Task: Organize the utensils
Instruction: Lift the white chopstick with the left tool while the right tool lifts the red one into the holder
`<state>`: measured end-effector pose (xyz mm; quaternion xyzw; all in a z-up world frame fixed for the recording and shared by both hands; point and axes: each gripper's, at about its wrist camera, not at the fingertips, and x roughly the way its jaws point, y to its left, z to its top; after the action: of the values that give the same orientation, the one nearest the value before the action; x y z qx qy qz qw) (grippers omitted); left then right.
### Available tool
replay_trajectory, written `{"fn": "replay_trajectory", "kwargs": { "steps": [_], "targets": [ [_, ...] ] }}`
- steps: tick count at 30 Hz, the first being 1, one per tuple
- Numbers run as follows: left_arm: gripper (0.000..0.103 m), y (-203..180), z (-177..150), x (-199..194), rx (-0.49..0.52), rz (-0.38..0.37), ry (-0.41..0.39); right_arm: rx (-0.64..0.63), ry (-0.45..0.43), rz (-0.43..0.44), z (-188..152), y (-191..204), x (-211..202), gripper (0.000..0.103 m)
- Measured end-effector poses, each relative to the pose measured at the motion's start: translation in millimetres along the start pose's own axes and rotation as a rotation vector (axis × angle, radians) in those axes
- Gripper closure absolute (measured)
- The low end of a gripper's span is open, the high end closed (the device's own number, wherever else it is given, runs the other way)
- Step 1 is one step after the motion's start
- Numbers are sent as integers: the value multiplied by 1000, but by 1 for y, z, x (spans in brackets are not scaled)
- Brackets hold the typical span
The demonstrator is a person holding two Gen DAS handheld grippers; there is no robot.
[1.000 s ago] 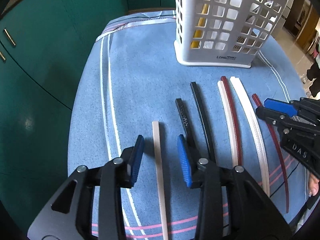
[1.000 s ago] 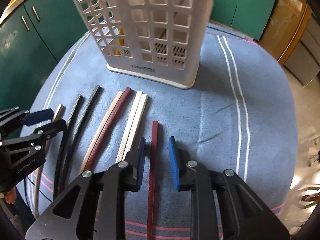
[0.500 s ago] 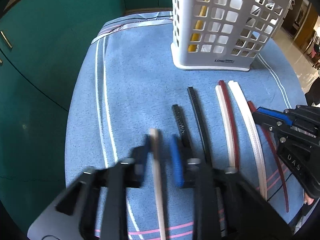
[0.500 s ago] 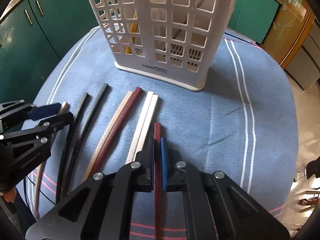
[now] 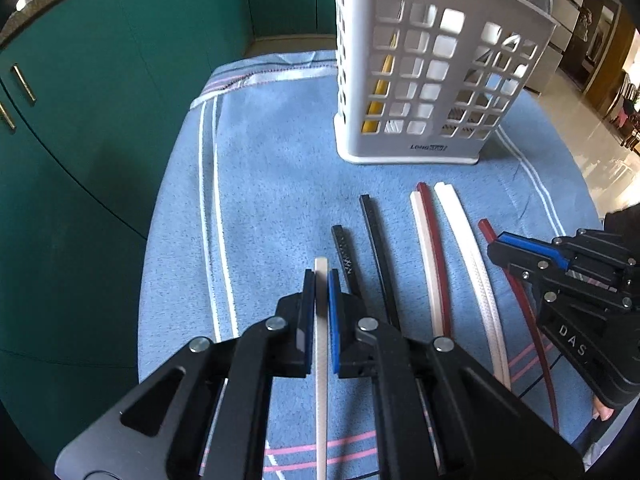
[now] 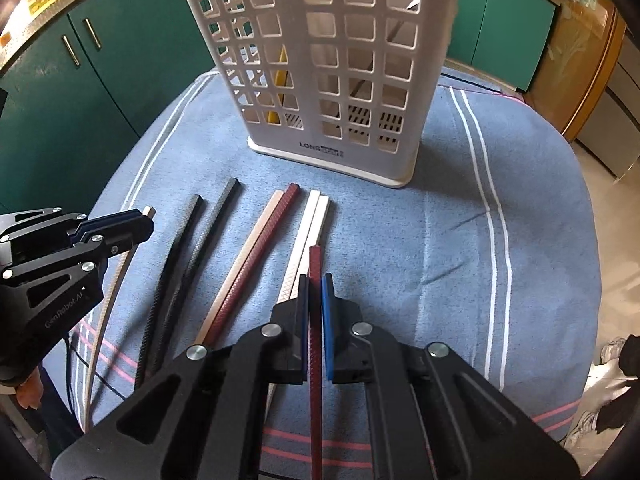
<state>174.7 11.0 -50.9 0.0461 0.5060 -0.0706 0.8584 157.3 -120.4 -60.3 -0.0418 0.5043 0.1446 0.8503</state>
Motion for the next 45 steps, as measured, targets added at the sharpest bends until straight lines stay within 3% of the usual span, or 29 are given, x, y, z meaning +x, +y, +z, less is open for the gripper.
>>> {"fn": "replay_trajectory", "kwargs": {
  "steps": [4,11,19,26,30,35,40,45],
  "targets": [
    [97,-4,-1,-26,1,-1,-70,3,-42,15,-1,-4,-24,96],
    [97,-6,4,-114,2,-23,-271,28,-179,104,-5,-17,-94,96],
    [97,-1,25,-222,11,-48,-520,77,-422,182,9,-47,-207,96],
    [97,-5,76,-289,21,-19,-676,83,-606,171,68,-52,-274,96],
    [97,-5,117,-316,-8,2,-761,96,-660,127,111,-53,-291,96],
    [97,-10,159,-305,-37,-29,-814,139,-709,59,150,-63,-286,96],
    [97,-17,169,-245,-55,-79,-727,176,-682,61,153,-76,-246,96],
    [97,-18,164,-182,-68,-74,-633,186,-643,65,145,-84,-199,96]
  ]
}}
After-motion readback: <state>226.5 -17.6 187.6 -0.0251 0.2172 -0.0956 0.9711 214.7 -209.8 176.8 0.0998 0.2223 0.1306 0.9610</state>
